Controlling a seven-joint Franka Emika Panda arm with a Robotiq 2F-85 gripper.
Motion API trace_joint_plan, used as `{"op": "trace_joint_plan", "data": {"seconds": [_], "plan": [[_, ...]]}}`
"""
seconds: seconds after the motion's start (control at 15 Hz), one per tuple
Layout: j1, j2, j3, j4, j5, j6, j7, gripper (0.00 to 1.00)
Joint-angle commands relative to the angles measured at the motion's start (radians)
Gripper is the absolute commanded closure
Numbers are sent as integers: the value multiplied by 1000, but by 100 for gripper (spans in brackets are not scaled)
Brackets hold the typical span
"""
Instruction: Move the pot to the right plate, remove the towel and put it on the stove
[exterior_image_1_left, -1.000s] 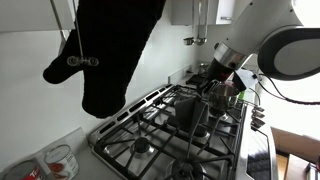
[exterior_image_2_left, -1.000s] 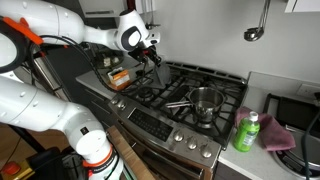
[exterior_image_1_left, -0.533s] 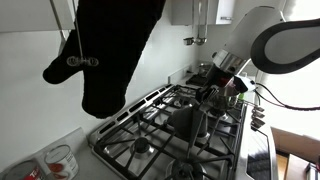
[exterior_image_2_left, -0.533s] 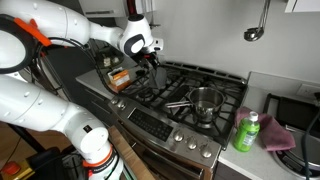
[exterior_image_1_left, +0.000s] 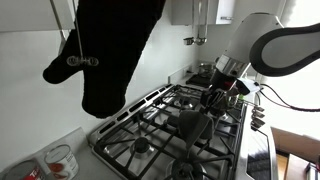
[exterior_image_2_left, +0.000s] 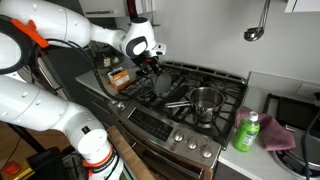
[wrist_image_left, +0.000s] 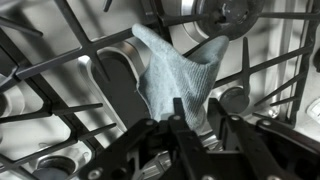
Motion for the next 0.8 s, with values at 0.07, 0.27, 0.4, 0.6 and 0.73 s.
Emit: {"op": "trace_joint_plan", "data": {"seconds": [0.07, 0.27, 0.4, 0.6, 0.73], "plan": [[-80, -132, 47, 1, -137, -155, 127, 29], [-135, -207, 57, 25, -199, -275, 206, 7], [-191, -255, 67, 47, -246, -349, 283, 0], [-265, -297, 59, 82, -280, -426, 365, 0], [-315, -307, 59, 100, -292, -453, 424, 0]]}}
